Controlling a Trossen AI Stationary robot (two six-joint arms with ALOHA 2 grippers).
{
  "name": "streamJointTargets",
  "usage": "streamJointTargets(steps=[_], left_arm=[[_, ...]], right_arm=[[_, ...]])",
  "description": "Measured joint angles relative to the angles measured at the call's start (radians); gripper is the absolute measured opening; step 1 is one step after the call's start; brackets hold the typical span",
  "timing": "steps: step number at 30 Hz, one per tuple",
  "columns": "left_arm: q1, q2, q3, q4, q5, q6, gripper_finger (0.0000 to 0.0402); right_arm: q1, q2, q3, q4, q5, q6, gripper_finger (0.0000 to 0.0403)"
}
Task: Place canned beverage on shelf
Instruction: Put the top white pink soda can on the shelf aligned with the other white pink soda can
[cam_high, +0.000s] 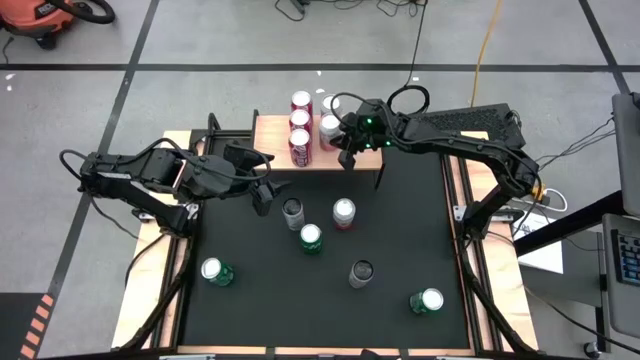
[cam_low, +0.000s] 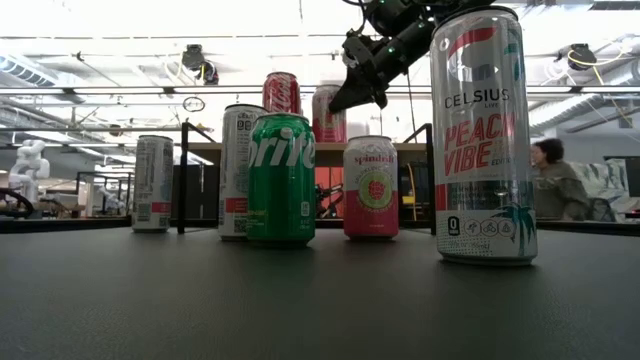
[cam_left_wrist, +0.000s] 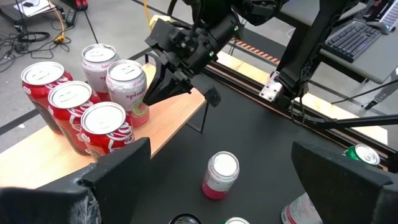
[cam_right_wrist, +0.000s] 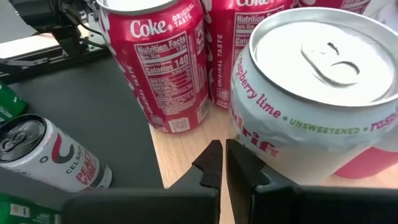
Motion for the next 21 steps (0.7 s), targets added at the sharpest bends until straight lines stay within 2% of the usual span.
streamJointTargets(steps=[15, 21], left_arm=[[0.000, 0.000, 0.000, 0.000, 0.000, -0.001, 0.0389], [0.000, 0.000, 0.000, 0.000, -0.001, -0.002, 0.0389]], right_arm=[[0.000, 0.000, 0.000, 0.016, -0.003, 0.000, 0.0000], [0.009, -0.038, 0.000, -0.034, -0.005, 0.001, 0.0000]])
